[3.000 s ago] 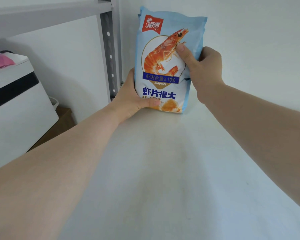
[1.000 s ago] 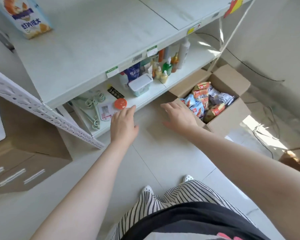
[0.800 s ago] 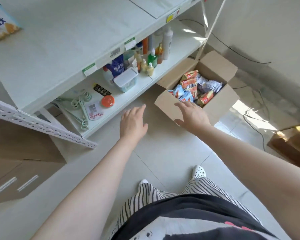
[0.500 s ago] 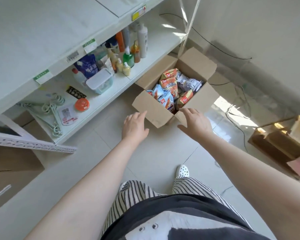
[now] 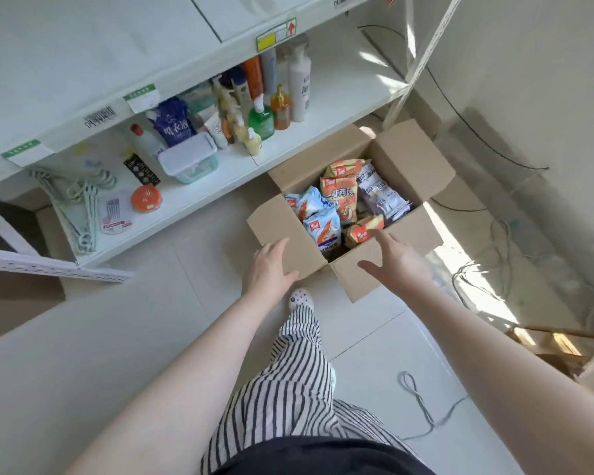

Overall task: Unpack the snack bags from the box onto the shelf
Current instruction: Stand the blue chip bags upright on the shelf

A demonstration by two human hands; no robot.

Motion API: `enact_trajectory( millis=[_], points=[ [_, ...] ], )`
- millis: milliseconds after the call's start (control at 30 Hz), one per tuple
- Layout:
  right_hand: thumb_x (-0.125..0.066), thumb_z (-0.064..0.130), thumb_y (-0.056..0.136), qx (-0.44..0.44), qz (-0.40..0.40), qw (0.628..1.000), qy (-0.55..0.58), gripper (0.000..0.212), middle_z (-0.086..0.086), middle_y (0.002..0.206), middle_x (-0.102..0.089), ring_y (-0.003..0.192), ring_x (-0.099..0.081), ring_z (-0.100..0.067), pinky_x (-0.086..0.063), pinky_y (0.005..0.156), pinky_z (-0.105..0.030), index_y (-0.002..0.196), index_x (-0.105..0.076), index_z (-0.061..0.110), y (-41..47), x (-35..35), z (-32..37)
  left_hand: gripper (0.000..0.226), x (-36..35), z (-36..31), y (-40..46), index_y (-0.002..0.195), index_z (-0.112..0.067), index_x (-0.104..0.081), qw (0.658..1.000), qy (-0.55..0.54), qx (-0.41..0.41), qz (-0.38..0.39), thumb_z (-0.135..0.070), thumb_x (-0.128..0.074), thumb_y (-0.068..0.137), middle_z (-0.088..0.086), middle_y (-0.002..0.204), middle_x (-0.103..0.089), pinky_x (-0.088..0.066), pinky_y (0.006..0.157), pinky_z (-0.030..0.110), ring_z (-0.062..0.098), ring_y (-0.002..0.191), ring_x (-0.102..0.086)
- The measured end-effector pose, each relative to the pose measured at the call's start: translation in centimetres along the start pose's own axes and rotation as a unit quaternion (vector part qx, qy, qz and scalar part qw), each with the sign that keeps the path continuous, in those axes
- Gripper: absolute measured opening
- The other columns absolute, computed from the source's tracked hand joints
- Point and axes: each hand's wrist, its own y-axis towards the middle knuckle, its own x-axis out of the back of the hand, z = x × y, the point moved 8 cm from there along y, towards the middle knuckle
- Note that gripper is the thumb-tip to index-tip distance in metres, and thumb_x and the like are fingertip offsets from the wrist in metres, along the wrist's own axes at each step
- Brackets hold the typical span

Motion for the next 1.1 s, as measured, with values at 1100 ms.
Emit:
enact_trajectory(
  millis=[1100],
  points=[
    [-0.085,0.048,0.068,-0.048,0.175,0.968,0.175,0.094,-0.005,0.138,-0.051,0.124,-0.052,-0.026,-0.048,0.096,-0.044,0.140,-0.033,0.017,40.7,-32.2,-13.3,0.062,-23.4,8.3,46.2,0.136,-0.023,-0.047,0.994,0.104,0.021,-0.027,-0.034,-0.073,0.080,0.002,0.128,-0.061,-0.032,0.100,0.037,0.025,0.122,-0.051]
  ],
)
